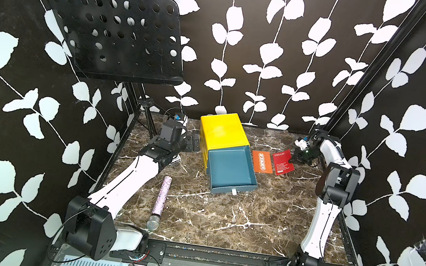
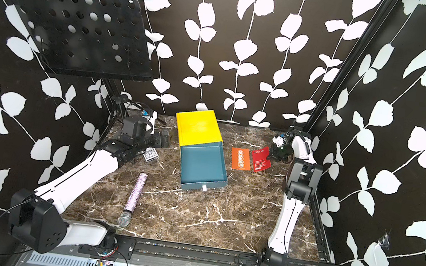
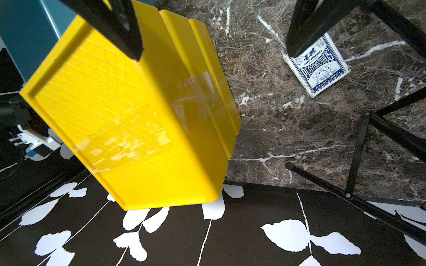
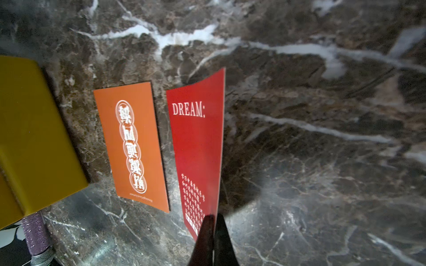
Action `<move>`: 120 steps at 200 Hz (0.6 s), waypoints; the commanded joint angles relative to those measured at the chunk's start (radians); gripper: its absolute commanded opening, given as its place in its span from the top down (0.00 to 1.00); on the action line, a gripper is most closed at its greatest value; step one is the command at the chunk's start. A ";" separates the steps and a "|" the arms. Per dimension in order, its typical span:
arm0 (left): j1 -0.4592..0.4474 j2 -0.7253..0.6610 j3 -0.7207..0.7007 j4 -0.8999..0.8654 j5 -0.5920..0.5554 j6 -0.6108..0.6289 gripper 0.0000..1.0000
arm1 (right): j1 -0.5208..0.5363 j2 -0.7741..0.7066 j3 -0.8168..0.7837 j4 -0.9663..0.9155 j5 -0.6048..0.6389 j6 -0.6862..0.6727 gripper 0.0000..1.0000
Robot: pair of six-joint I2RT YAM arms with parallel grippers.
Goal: Take the postcards out of the drawer
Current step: Place the postcard at the center of the board.
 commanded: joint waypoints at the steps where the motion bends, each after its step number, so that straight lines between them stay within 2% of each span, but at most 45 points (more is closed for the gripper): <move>1: 0.006 -0.001 0.006 -0.008 -0.009 -0.002 0.01 | -0.009 0.028 0.036 -0.043 0.071 -0.028 0.99; 18: 0.005 0.001 0.008 -0.011 -0.008 -0.003 0.01 | -0.015 0.050 0.047 -0.045 0.101 -0.029 0.97; 39: 0.005 0.000 0.008 -0.011 -0.010 -0.005 0.01 | -0.015 0.069 0.057 -0.042 0.143 -0.028 0.89; 67: 0.005 0.001 0.011 -0.014 -0.010 -0.009 0.01 | -0.018 0.065 0.073 -0.024 0.215 -0.010 0.72; 88: 0.006 0.005 0.017 -0.019 -0.012 -0.013 0.01 | -0.018 0.014 0.040 0.034 0.280 0.028 0.67; 120: 0.007 0.015 0.034 -0.045 -0.028 -0.030 0.01 | -0.008 -0.137 -0.094 0.141 0.273 0.097 0.65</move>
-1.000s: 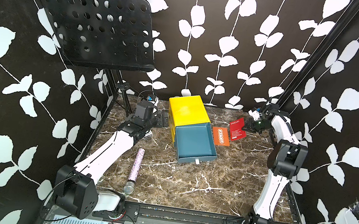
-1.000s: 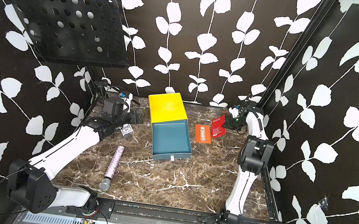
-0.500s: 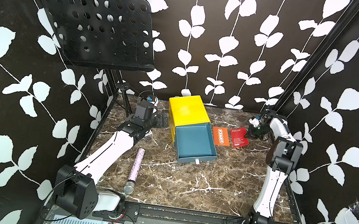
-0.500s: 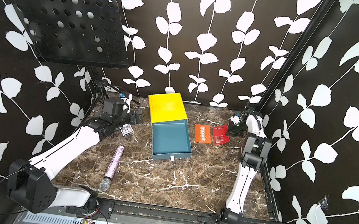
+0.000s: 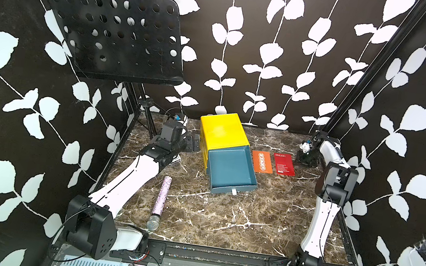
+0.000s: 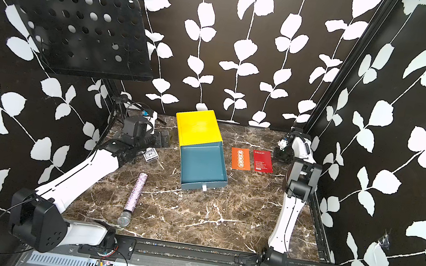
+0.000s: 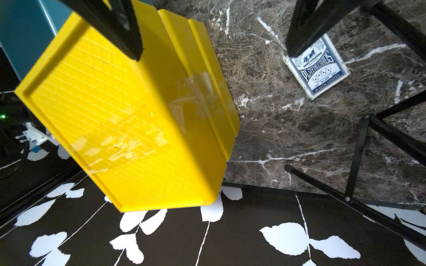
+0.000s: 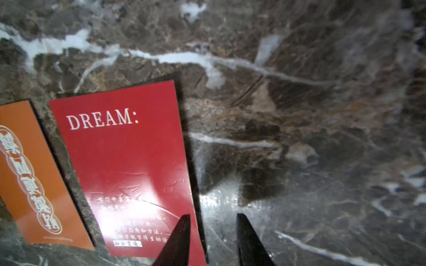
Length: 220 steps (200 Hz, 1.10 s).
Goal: Take the postcards out of the drawer
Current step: Place the postcard at the center of the board, then close the drawer in the storage box.
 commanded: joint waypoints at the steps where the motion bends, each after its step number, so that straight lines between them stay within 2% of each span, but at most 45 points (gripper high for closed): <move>1: 0.006 0.005 0.033 -0.036 -0.019 -0.019 0.01 | 0.004 -0.154 -0.084 0.074 0.031 0.057 0.65; 63: 0.014 -0.010 -0.011 -0.054 -0.025 -0.016 0.01 | 0.078 -0.566 -0.493 0.296 0.060 0.196 0.61; 113: 0.023 -0.030 -0.080 -0.039 0.004 0.010 0.01 | 0.220 -0.878 -0.715 0.280 0.156 0.250 0.60; 164: 0.026 -0.019 -0.131 -0.002 0.071 0.016 0.01 | 0.418 -1.112 -0.818 0.163 0.269 0.332 0.59; 205: 0.026 -0.056 -0.178 0.032 0.093 0.008 0.01 | 0.598 -1.231 -0.845 0.026 0.396 0.403 0.59; 220: 0.027 -0.068 -0.189 0.037 0.097 0.008 0.01 | 0.656 -1.273 -0.859 -0.008 0.407 0.437 0.58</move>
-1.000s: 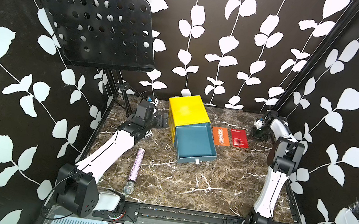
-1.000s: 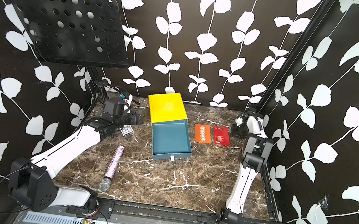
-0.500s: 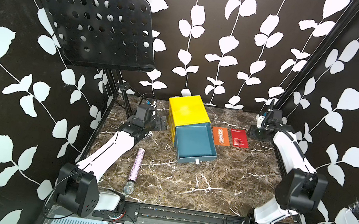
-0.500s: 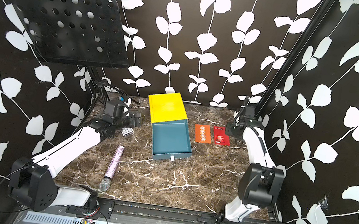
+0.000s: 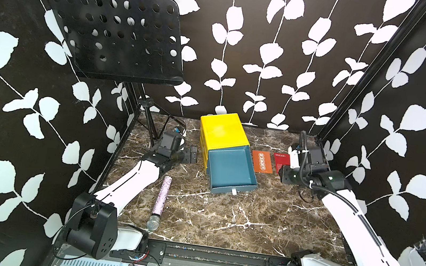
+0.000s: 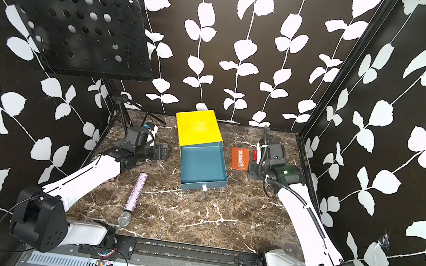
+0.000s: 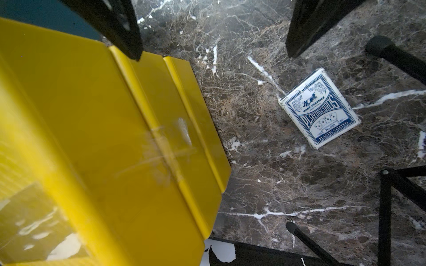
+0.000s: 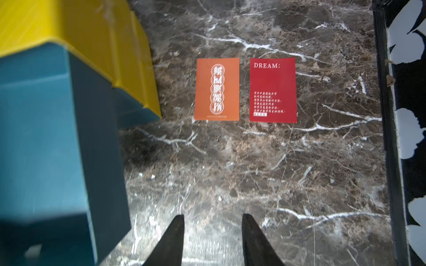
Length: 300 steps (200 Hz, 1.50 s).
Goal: Take the postcards out of the drawer
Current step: Close the drawer in the storage box.
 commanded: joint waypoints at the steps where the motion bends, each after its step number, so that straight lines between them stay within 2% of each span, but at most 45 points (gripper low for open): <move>1: 0.007 -0.055 -0.026 0.038 0.020 0.002 0.01 | 0.073 -0.058 -0.023 -0.111 0.089 0.079 0.58; 30: 0.007 -0.056 -0.029 0.053 0.035 -0.004 0.01 | 0.213 -0.131 -0.086 -0.088 0.051 0.167 0.58; 66: 0.005 -0.058 -0.026 0.056 0.033 -0.003 0.01 | 0.393 -0.166 -0.211 0.097 -0.023 0.253 0.55; 97: 0.007 -0.055 -0.023 0.048 0.021 0.005 0.01 | 0.534 -0.138 -0.261 0.254 -0.022 0.320 0.54; 126: 0.006 -0.050 -0.020 0.043 0.013 0.008 0.01 | 0.618 -0.076 -0.276 0.340 -0.010 0.344 0.53; 145: 0.006 -0.052 -0.016 0.033 0.012 0.009 0.01 | 0.644 -0.053 -0.296 0.415 -0.019 0.373 0.53; 166: 0.006 -0.056 -0.019 0.034 0.002 0.013 0.01 | 0.668 -0.036 -0.308 0.459 0.027 0.389 0.53; 233: 0.006 -0.055 -0.014 0.031 -0.011 0.016 0.01 | 0.670 -0.034 -0.355 0.531 0.131 0.410 0.54; 270: 0.006 -0.060 -0.011 0.024 -0.019 0.020 0.01 | 0.668 -0.007 -0.368 0.569 0.141 0.415 0.59; 300: 0.006 -0.062 -0.011 0.022 -0.024 0.024 0.01 | 0.668 0.024 -0.380 0.625 0.123 0.422 0.68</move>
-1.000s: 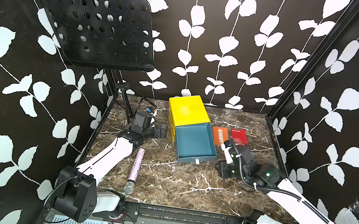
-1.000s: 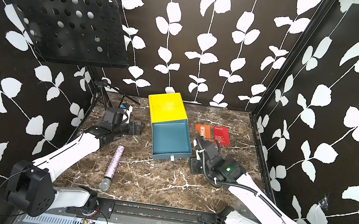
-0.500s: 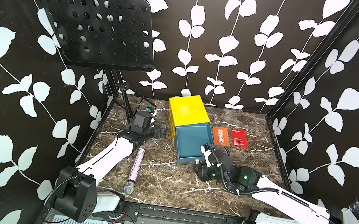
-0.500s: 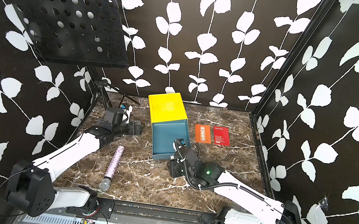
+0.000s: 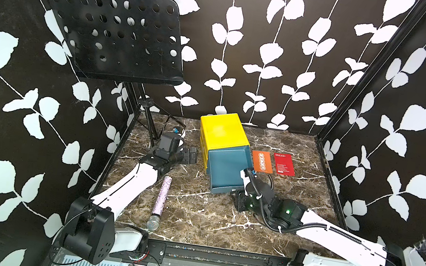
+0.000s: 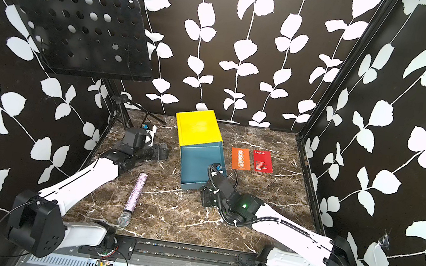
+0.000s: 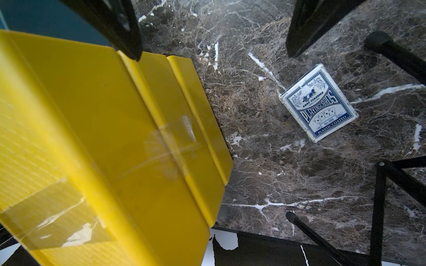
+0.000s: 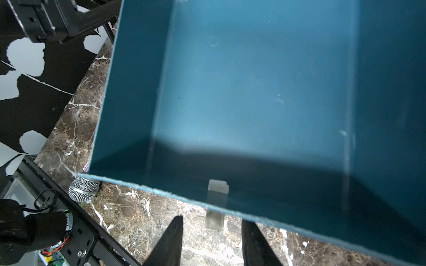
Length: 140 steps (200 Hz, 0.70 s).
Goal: Take the postcards out of the drawer
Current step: Close the drawer in the storage box.
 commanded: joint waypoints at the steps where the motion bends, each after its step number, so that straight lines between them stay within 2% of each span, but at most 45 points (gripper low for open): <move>1: 0.006 -0.035 0.009 -0.014 -0.016 0.017 0.01 | 0.004 0.032 -0.020 0.084 0.008 0.023 0.68; 17: 0.006 -0.035 0.009 -0.016 -0.017 0.018 0.01 | 0.004 0.051 -0.013 0.088 0.006 0.021 0.71; 54: 0.006 -0.036 0.009 -0.020 -0.022 0.019 0.01 | 0.004 0.058 0.000 0.068 0.030 0.013 0.91; 72: 0.006 -0.036 0.010 -0.020 -0.022 0.020 0.01 | 0.000 0.048 0.006 0.063 0.048 -0.007 0.97; 140: 0.006 -0.048 0.017 -0.036 -0.034 0.031 0.01 | -0.090 0.078 0.129 0.020 0.001 -0.117 0.99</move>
